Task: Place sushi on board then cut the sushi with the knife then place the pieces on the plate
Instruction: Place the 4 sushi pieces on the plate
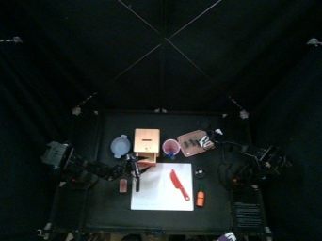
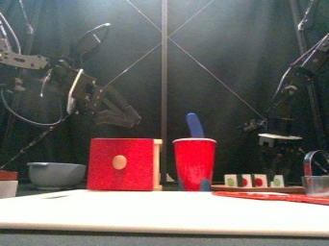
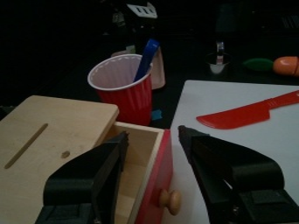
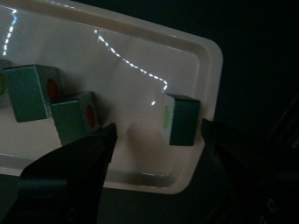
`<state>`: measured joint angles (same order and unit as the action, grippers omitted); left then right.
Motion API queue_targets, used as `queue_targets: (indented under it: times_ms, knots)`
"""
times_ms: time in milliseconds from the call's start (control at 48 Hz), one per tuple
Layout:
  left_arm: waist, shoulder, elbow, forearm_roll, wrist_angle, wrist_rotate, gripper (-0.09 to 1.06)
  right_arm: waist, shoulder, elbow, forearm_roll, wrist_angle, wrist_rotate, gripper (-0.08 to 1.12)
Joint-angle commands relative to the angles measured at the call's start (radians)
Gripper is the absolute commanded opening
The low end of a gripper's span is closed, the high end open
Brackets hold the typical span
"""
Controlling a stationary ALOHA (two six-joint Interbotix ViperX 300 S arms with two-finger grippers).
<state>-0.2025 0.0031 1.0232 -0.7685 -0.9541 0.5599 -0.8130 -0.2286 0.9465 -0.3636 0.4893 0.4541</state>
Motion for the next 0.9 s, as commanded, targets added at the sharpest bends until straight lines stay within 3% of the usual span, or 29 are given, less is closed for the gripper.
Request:
queue_targets:
  times_ms: [21,292,479,708,896]
  knots:
    - [0.002,-0.006,-0.018,0.002,-0.005,0.002,0.86,0.002,-0.080,-0.020,-0.005,0.060,0.005,1.06]
    - [0.000,-0.008,-0.034,0.005,-0.005,0.002,0.86,0.032,-0.364,0.026,0.038,0.104,0.006,1.06]
    - [0.002,-0.008,-0.048,0.008,-0.005,0.003,0.86,0.229,-0.560,0.110,0.209,-0.072,-0.015,1.06]
    - [-0.005,-0.020,-0.044,0.005,-0.005,-0.005,0.86,0.558,-0.591,0.193,0.184,-0.453,-0.008,1.06]
    - [-0.003,-0.017,-0.044,0.003,-0.005,0.000,0.86,0.643,-0.574,0.199,0.091,-0.640,-0.006,1.06]
